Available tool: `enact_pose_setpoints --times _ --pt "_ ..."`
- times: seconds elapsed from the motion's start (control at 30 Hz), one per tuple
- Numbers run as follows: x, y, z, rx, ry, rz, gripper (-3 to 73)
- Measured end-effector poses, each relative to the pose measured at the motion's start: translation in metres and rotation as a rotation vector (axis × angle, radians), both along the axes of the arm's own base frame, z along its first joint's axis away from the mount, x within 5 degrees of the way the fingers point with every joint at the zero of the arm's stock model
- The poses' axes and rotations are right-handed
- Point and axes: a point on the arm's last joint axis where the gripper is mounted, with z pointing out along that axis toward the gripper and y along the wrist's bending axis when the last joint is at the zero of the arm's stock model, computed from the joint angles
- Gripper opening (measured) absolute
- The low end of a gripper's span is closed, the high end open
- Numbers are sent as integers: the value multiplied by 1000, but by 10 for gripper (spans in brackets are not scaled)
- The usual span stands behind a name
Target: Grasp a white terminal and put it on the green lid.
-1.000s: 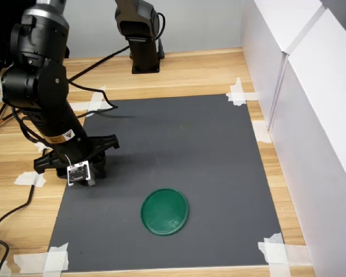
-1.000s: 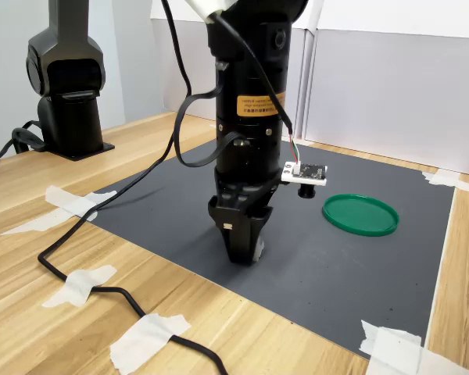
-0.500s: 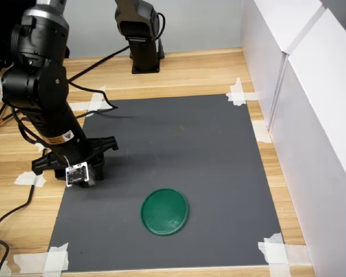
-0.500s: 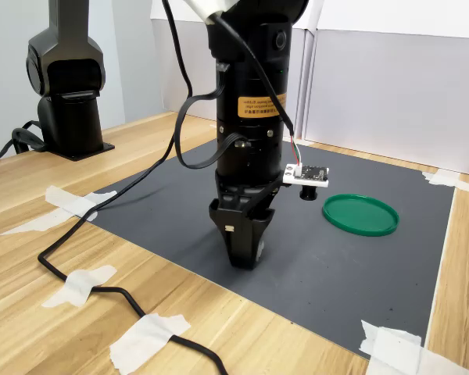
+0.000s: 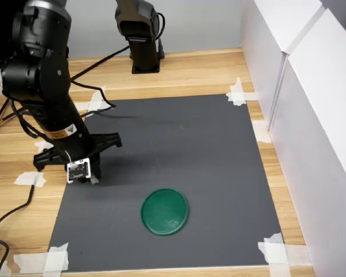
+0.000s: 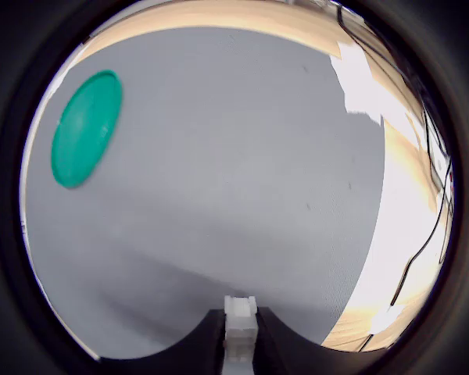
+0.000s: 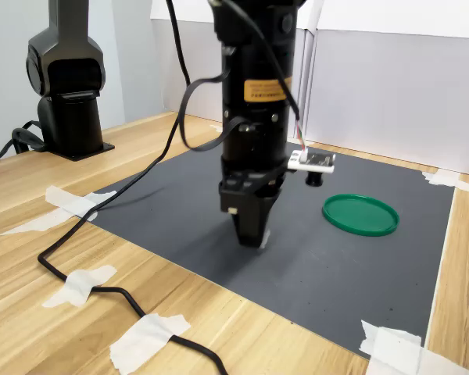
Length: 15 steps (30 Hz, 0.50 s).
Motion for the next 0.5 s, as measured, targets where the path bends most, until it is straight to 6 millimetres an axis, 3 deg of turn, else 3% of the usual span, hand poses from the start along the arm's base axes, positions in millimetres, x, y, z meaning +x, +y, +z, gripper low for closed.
enact_pose_setpoints --times 0.3,0.5 --pt "14 83 28 59 -51 126 93" --pt "21 111 18 91 -73 122 93"
